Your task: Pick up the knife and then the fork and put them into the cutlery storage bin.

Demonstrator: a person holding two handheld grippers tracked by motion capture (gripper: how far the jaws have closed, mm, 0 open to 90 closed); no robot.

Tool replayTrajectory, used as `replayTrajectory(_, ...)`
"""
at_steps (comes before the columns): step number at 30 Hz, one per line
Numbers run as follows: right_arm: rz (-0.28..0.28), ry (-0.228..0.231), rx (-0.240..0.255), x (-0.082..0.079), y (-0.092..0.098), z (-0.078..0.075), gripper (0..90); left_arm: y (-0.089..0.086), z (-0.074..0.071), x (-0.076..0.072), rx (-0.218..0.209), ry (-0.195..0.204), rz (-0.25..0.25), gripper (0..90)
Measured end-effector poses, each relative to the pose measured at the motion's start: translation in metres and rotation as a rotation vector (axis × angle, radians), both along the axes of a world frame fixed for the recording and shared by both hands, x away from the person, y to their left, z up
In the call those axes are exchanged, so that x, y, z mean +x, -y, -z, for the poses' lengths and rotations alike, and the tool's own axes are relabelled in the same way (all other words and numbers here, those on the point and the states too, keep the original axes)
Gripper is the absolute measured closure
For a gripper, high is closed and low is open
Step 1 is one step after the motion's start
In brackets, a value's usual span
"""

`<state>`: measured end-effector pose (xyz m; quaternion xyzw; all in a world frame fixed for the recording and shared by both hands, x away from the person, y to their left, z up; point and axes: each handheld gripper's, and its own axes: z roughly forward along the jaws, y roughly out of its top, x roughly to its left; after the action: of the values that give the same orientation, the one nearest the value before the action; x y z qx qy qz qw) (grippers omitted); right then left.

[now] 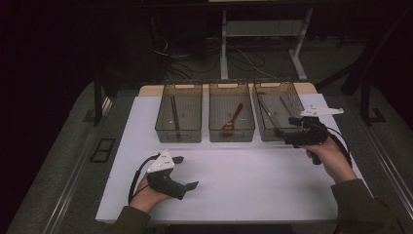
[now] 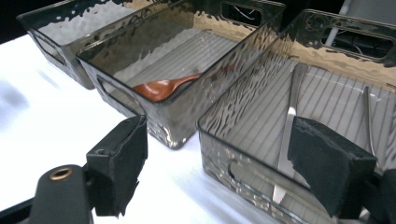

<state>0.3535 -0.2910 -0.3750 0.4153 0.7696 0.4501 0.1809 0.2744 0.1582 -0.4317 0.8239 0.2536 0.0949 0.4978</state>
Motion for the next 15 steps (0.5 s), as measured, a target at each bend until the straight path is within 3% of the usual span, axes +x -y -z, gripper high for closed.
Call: replayTrajectory(15,-0.048,0.015,0.019,-0.035,0.005,0.015,18.2,-0.001,-0.001,-0.001,0.001,0.006,0.001,0.0)
